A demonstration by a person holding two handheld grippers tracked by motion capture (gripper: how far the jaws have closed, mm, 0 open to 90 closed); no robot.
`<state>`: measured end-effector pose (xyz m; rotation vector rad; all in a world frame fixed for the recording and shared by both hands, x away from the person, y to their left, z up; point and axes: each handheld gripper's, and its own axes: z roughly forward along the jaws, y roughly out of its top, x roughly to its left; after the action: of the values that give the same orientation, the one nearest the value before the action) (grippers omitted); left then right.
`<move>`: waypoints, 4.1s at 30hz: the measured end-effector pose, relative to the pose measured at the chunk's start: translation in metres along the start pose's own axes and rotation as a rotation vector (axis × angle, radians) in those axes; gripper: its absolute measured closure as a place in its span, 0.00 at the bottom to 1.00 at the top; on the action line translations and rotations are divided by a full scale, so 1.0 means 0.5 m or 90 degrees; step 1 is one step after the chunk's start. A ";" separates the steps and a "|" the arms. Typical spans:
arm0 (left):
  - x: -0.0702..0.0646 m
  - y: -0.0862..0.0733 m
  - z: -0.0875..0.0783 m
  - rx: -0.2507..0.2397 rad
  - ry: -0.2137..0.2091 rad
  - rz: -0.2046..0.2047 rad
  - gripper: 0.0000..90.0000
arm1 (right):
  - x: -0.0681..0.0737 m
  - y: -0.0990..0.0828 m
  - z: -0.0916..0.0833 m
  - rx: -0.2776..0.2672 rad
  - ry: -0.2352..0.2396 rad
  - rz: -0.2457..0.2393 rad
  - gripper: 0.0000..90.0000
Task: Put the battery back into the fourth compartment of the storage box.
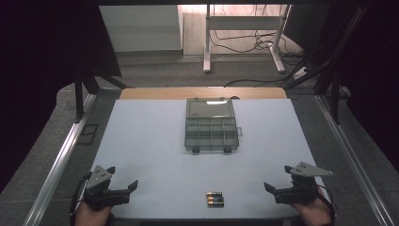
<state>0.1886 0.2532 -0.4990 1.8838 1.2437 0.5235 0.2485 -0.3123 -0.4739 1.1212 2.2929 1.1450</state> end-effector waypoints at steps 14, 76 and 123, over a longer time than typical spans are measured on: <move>0.003 -0.009 -0.011 -0.002 0.004 -0.014 0.03 | 0.001 0.011 0.016 0.017 0.018 -0.016 0.00; 0.004 -0.004 -0.001 0.008 0.003 -0.014 0.03 | 0.075 0.139 0.127 0.144 0.084 -0.114 0.05; -0.003 0.004 0.008 0.022 0.000 0.017 0.04 | 0.249 0.135 0.280 0.357 0.234 -0.330 0.85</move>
<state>0.1920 0.2497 -0.4997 1.9316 1.2363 0.5200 0.2872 -0.1187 -0.5018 0.4120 3.0531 0.5491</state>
